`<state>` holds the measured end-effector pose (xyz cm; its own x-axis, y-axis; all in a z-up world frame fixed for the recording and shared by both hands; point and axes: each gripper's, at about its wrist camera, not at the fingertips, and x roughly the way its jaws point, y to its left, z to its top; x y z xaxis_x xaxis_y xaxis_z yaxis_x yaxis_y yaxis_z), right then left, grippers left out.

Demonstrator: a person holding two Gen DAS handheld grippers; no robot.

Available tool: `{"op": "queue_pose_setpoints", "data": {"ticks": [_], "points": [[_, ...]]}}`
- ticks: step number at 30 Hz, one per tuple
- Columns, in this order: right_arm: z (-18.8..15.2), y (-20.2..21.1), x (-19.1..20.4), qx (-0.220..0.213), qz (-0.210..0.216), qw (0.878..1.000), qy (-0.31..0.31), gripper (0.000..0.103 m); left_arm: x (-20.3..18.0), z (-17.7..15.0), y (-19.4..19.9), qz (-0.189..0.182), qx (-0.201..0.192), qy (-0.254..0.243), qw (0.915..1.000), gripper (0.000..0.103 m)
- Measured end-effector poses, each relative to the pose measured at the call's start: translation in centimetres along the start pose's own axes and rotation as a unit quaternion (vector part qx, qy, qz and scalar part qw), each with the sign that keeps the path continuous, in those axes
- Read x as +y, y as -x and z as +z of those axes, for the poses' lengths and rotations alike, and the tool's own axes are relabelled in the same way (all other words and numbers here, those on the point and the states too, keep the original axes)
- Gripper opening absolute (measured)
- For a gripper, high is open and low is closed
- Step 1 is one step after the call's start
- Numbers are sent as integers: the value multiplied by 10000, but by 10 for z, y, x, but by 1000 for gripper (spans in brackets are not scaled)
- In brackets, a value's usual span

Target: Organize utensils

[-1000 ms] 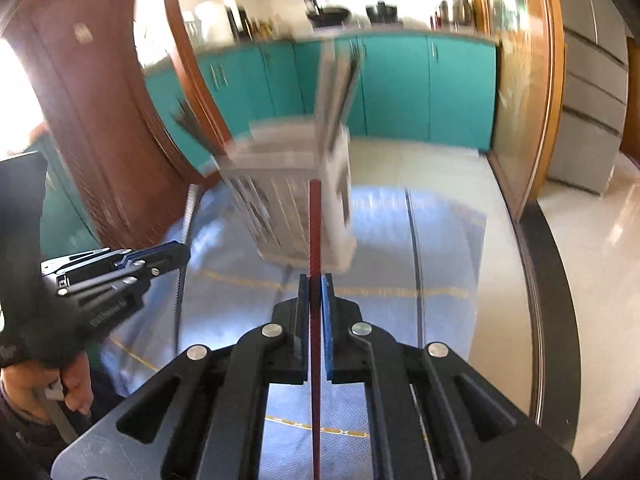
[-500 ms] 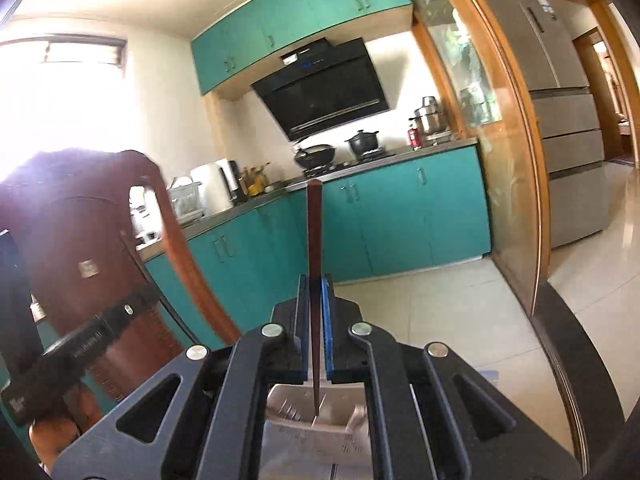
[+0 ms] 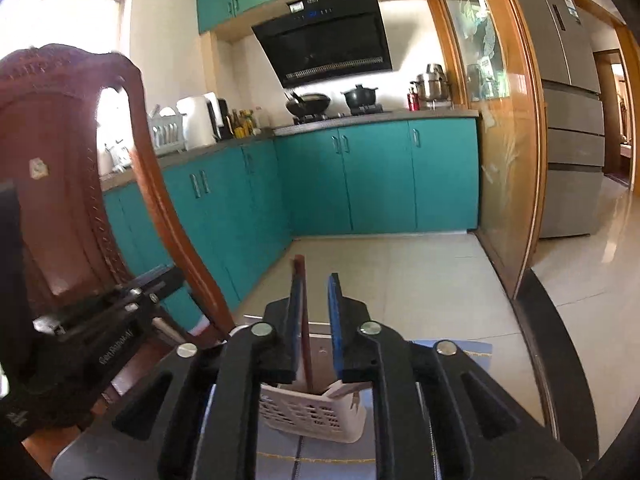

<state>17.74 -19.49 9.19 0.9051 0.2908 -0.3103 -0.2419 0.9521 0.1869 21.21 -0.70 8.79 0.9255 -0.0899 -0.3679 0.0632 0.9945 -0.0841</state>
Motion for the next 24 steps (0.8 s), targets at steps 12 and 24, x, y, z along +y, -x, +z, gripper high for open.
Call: {"op": "queue_pose_setpoints", "data": {"ticks": [12,24], "points": [[-68,150,1,-809,-657,9928,582,95,-33,-62,119,356,-461,-619,9964,80],[-129,188,9,-238,-979,9920,759,100,-52,-135,211,450,-263,-776,9956,99]]}}
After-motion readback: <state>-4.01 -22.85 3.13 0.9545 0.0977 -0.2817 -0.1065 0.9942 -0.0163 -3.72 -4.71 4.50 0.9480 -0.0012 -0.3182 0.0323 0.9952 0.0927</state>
